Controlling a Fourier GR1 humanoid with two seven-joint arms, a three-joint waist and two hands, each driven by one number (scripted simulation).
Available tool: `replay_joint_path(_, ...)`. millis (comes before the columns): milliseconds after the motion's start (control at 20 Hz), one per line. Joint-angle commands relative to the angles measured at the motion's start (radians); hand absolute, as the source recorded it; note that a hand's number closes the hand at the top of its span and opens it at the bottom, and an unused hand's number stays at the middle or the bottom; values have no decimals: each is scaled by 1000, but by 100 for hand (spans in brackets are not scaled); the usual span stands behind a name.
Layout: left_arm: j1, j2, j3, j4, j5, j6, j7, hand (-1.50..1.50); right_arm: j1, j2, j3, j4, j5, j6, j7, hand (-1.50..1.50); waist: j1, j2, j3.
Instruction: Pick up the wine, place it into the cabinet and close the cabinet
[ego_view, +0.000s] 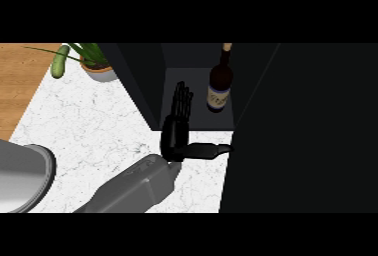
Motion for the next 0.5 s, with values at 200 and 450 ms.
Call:
replay_joint_path(200, 146, 182, -17, -365, -122, 23, 96, -150, 14, -32, -35, 1, 5, 25, -17, -150, 6, -2, 0)
replay_joint_path(450, 246, 284, -32, -524, -210, 22, 149, -150, -1, -21, -21, -43, -29, 9, 28, -150, 4, -1, 0)
